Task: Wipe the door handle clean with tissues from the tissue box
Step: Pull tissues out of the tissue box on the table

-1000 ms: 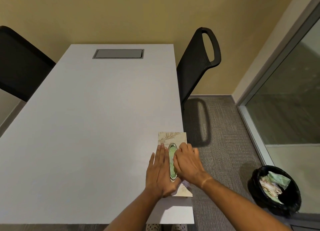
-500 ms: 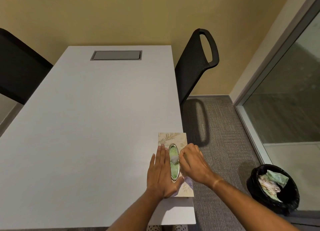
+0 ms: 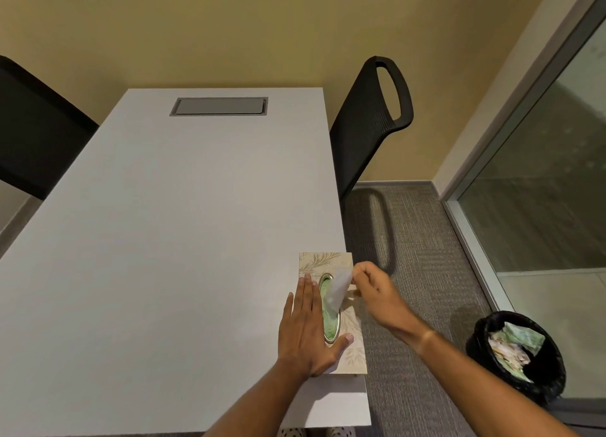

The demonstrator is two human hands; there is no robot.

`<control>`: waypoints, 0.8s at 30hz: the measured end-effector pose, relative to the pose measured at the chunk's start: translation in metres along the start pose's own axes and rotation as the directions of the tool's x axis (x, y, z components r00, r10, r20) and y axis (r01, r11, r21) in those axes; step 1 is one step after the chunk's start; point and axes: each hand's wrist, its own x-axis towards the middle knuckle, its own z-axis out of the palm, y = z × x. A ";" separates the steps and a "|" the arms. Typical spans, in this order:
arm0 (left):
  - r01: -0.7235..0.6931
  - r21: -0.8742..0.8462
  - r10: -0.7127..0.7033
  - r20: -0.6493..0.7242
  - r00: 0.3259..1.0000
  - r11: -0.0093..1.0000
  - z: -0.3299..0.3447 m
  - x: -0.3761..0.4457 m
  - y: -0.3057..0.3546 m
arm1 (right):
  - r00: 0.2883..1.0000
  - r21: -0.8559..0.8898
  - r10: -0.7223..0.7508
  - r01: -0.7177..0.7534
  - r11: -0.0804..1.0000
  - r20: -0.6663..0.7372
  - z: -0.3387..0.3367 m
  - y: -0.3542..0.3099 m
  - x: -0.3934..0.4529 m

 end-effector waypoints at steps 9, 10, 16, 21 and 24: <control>0.009 0.024 -0.010 0.009 1.000 1.000 -0.005 0.001 0.003 | 0.963 0.481 0.257 -0.188 0.856 -0.081 -0.009 -0.025 0.014; 0.009 0.032 -0.010 0.008 1.000 0.999 -0.004 0.001 0.003 | 0.958 0.511 0.280 -0.209 0.834 -0.065 -0.008 -0.025 0.013; -0.005 0.007 0.005 -0.022 1.000 1.000 -0.002 0.000 0.003 | 0.936 0.651 0.348 -0.295 0.700 0.050 -0.004 -0.021 0.005; -0.006 0.021 0.007 -0.045 0.999 1.000 -0.004 0.001 0.004 | 0.946 0.660 0.321 -0.272 0.701 0.049 -0.005 -0.016 -0.003; -0.006 0.024 0.007 -0.038 0.999 1.000 -0.003 -0.001 0.003 | 0.939 0.558 0.342 -0.273 0.783 -0.022 -0.002 -0.013 -0.003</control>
